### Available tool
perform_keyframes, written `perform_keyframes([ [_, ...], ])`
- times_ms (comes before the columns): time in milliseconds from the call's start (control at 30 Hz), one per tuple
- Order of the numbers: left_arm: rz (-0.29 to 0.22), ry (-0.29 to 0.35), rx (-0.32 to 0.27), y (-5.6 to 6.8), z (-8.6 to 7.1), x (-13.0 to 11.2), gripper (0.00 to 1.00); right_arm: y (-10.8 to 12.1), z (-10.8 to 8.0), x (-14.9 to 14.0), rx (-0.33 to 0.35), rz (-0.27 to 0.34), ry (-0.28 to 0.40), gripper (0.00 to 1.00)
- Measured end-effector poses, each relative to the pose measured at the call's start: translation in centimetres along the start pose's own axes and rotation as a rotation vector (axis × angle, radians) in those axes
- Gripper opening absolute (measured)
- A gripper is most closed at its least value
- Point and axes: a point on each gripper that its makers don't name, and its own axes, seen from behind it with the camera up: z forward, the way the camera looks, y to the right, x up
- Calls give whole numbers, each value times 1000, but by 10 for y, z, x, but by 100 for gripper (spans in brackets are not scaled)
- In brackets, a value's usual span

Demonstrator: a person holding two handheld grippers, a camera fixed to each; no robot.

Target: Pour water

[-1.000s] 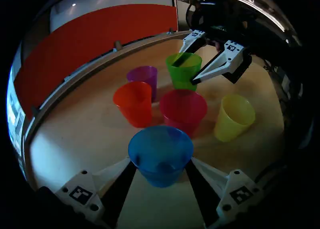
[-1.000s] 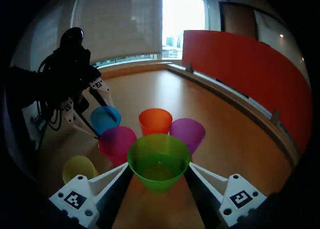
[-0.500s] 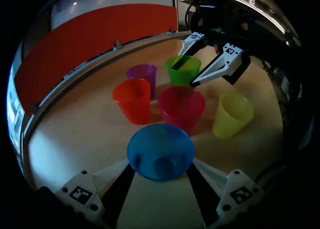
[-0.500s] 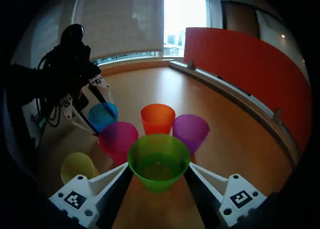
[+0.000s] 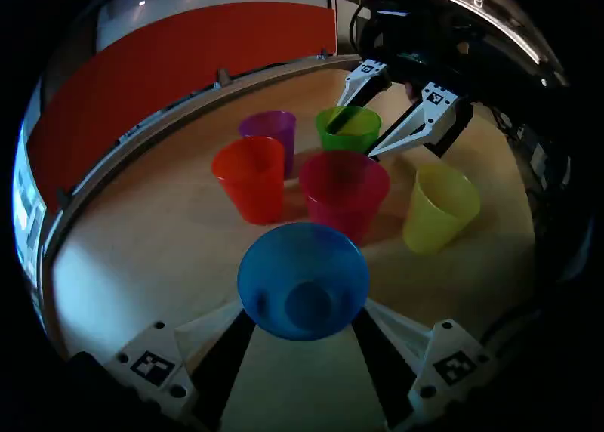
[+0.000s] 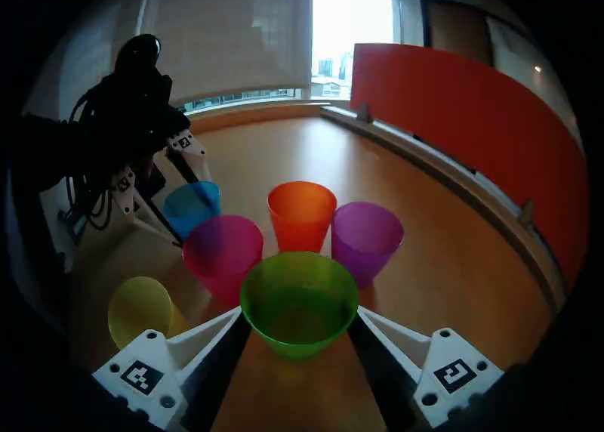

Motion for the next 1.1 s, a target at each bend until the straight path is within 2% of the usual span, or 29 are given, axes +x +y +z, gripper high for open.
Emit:
perform_keyframes([
  [467, -5, -23, -1, 3, 1, -9, 82, -1, 2, -11, -4, -4, -21, 88],
  [800, -13, -34, -1, 4, 0, -12, 82, -2, 0, -14, -10, 21, -24, 89],
  [1100, -16, -48, 7, 4, -6, -17, 82, -3, -5, -20, -23, 38, -32, 96],
])
